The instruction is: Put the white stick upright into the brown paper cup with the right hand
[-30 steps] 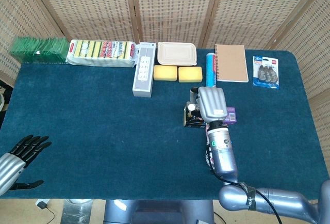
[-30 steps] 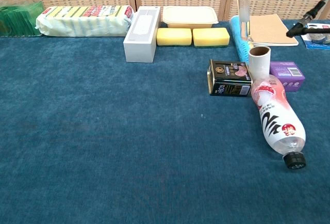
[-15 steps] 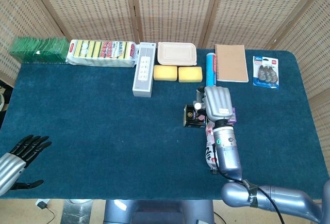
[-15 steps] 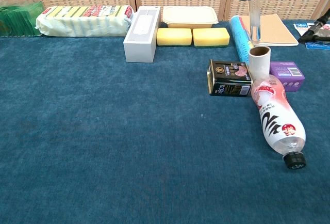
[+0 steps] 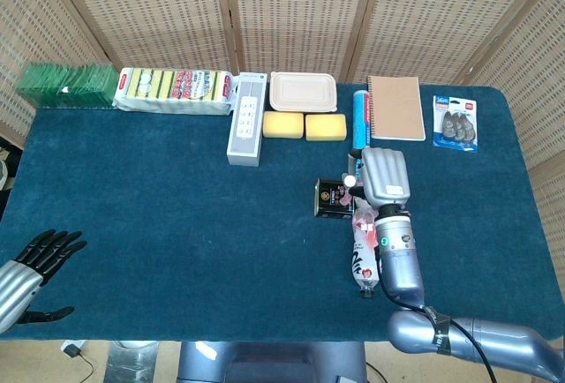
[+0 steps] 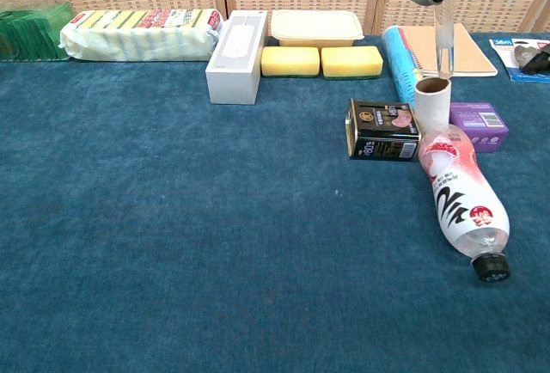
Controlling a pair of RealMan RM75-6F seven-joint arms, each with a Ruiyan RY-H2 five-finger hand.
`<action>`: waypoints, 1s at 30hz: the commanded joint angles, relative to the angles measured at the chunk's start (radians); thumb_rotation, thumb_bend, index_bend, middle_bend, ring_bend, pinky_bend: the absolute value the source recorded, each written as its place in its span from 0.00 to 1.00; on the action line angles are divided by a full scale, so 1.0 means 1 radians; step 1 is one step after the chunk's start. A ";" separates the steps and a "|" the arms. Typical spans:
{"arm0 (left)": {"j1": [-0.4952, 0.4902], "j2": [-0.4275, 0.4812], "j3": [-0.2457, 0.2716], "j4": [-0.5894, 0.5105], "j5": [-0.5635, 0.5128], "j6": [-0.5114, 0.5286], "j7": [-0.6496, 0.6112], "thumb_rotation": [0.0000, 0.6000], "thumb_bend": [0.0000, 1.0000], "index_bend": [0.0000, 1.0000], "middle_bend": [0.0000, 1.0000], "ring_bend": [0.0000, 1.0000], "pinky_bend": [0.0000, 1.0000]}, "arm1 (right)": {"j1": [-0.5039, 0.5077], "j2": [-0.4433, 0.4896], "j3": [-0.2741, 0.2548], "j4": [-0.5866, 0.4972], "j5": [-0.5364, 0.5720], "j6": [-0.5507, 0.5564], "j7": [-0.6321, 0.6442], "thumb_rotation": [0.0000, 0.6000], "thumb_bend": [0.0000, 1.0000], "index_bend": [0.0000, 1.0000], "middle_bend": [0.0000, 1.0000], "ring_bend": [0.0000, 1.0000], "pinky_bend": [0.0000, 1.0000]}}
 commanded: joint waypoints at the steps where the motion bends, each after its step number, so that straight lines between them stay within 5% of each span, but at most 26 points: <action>1: 0.000 0.000 0.000 0.000 0.000 0.001 -0.001 0.92 0.08 0.04 0.05 0.00 0.00 | 0.000 0.008 -0.008 -0.012 0.001 0.007 0.002 1.00 0.42 0.80 0.98 1.00 1.00; 20: 0.014 -0.001 0.000 0.024 0.007 0.040 -0.025 0.92 0.08 0.04 0.05 0.00 0.00 | 0.029 -0.040 -0.056 0.010 0.014 0.040 0.011 1.00 0.42 0.80 0.98 1.00 1.00; 30: 0.011 -0.001 -0.002 0.020 0.001 0.028 -0.020 0.91 0.08 0.04 0.05 0.00 0.00 | 0.052 -0.057 -0.069 0.113 0.037 -0.011 0.018 1.00 0.38 0.80 0.98 1.00 1.00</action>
